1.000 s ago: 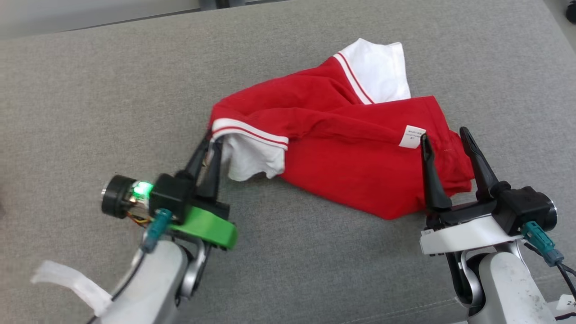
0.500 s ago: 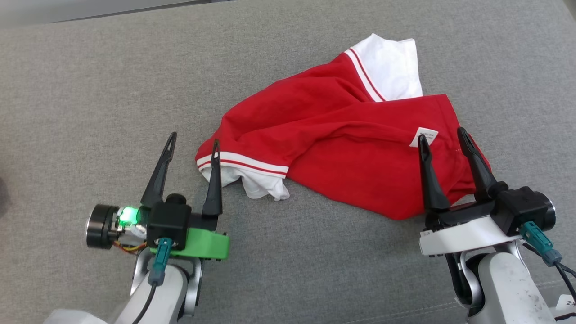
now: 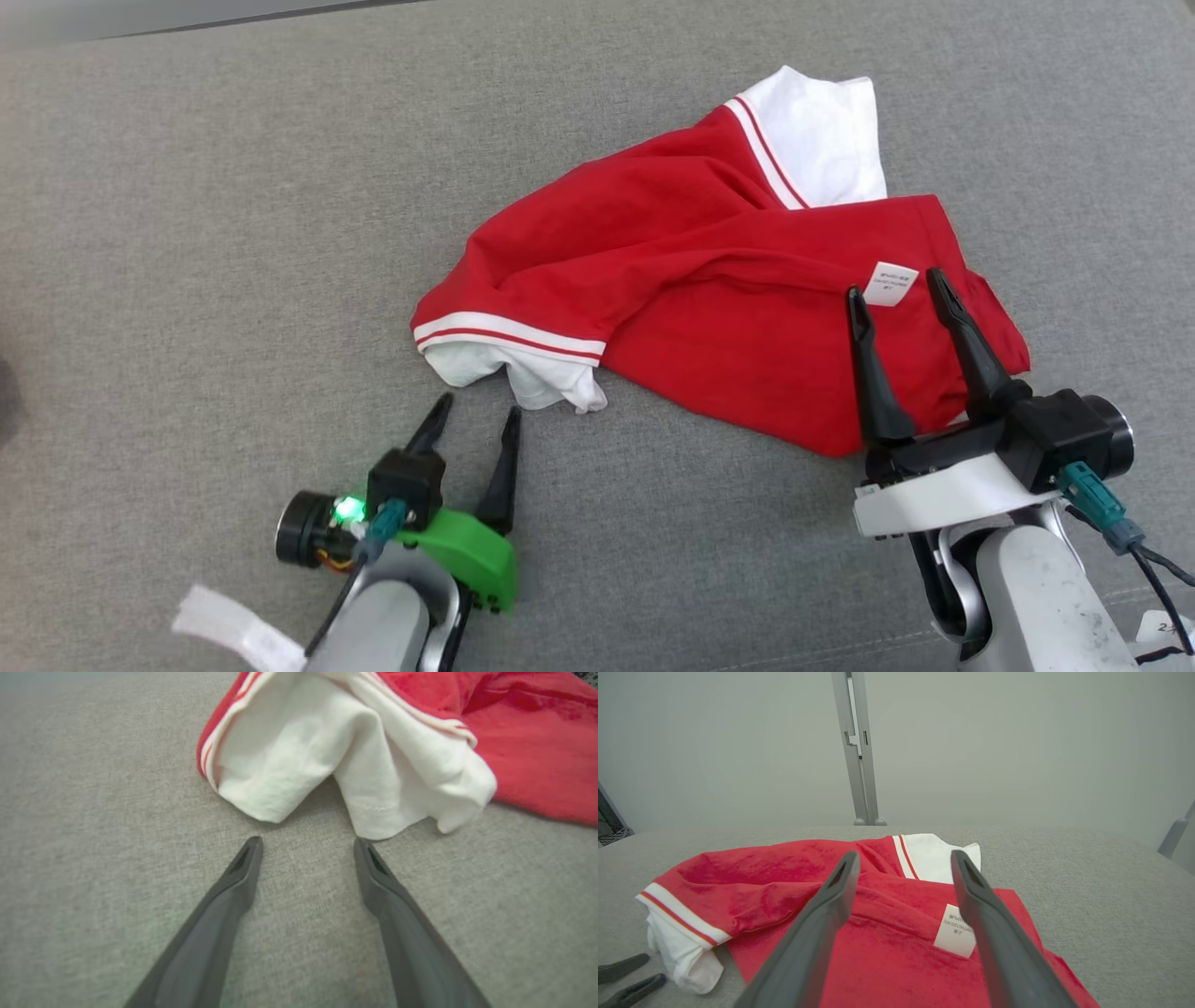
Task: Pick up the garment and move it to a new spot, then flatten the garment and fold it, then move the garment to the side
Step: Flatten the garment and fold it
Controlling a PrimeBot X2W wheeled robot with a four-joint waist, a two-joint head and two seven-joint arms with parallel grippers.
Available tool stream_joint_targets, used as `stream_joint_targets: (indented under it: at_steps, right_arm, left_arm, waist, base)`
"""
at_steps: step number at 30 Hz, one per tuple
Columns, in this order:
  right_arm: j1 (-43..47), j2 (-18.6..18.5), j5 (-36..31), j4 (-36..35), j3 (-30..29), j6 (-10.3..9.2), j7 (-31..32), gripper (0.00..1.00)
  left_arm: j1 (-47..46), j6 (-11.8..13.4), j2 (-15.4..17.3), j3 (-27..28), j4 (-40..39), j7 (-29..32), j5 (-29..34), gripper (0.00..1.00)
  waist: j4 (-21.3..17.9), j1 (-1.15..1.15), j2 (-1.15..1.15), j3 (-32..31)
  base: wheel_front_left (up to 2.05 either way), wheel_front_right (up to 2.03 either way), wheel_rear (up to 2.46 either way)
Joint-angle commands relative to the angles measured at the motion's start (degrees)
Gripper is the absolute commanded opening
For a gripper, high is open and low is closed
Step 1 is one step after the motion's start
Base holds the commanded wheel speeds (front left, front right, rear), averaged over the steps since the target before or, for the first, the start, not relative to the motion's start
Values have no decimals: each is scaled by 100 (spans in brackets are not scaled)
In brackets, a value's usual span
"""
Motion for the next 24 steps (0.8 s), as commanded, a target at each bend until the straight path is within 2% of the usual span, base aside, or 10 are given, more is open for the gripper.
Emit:
stream_joint_targets:
  at_steps: [1, 6, 9, 10, 11, 15, 19, 24]
  right_arm:
    - [-47, -13, -61, 9, 12, -8, -17, 100]
    - [-95, -13, -98, -11, -14, -8, -17, 100]
    - [-103, -12, -90, -29, -29, -8, -16, 100]
    - [-112, -12, -91, -32, -35, -8, -16, 100]
    - [-119, -12, -90, -31, -37, -8, -17, 100]
    - [-114, -13, -86, -42, -65, -8, -17, 100]
    - [-77, -12, -71, -53, -125, -8, -16, 100]
    - [-9, -12, -2, -43, -141, -8, -16, 100]
  left_arm:
    - [-201, -55, -15, 33, 175, 8, -24, 100]
    - [-636, -168, -102, 175, 441, 7, -7, 100]
    - [-766, -365, -130, 233, 325, 3, 20, 100]
    - [-792, -433, -133, 245, 267, 3, 59, 47]
    - [-800, -490, -134, 260, 227, 3, 62, 0]
    - [-775, -692, -141, 269, 5, 3, 166, 0]
    - [-598, -749, -119, 359, -429, 2, 430, 0]
    - [-262, -798, 231, 325, -830, 2, 784, 0]
  waist:
    - [-50, 0, 0, 35]
    - [-178, 0, 0, 125]
    - [-232, 0, 0, 179]
    - [-244, 0, 0, 195]
    - [-252, 0, 0, 203]
    - [-256, 0, 0, 214]
    - [-174, 0, 0, 174]
    - [4, 0, 0, 108]
  base:
    - [0, 0, 0]
    - [0, 0, 0]
    - [0, 0, 0]
    - [0, 0, 0]
    - [0, 0, 0]
    - [0, 0, 0]
    - [0, 0, 0]
    - [0, 0, 0]
